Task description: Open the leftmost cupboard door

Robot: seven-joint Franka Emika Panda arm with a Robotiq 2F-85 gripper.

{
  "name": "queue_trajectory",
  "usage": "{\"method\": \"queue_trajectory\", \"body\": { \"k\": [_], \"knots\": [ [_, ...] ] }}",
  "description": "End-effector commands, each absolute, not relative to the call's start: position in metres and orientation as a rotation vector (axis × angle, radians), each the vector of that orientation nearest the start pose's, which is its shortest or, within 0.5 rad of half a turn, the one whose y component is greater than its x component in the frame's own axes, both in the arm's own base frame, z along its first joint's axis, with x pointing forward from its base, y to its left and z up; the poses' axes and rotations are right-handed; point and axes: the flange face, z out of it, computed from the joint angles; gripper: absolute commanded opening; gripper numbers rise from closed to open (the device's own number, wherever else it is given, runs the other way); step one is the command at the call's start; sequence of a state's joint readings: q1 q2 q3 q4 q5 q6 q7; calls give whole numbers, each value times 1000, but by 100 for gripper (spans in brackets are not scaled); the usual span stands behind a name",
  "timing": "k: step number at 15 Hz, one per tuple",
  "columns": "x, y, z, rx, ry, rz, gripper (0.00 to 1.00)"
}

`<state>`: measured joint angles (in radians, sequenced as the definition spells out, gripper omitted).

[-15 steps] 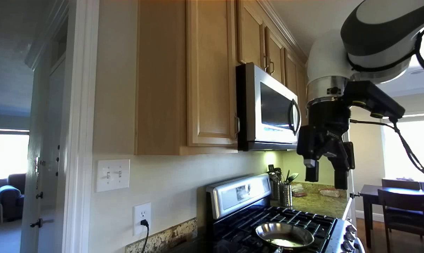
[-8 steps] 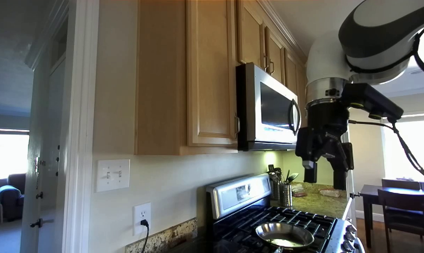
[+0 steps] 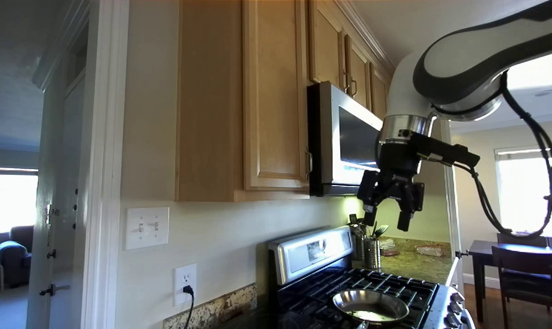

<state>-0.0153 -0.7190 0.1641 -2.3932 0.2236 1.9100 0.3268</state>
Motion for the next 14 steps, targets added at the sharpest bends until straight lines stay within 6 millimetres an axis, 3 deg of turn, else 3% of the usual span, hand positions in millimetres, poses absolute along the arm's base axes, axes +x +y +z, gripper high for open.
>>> {"method": "queue_trajectory", "body": {
  "k": [1, 7, 9, 10, 14],
  "knots": [
    [389, 55, 598, -2994, 296, -414, 100],
    [432, 20, 626, -3069, 129, -516, 100],
    [432, 14, 634, -3059, 249, -596, 100],
    [429, 21, 626, -3056, 185, -525, 100],
    [431, 16, 631, -3052, 207, -561, 100]
  ]
}}
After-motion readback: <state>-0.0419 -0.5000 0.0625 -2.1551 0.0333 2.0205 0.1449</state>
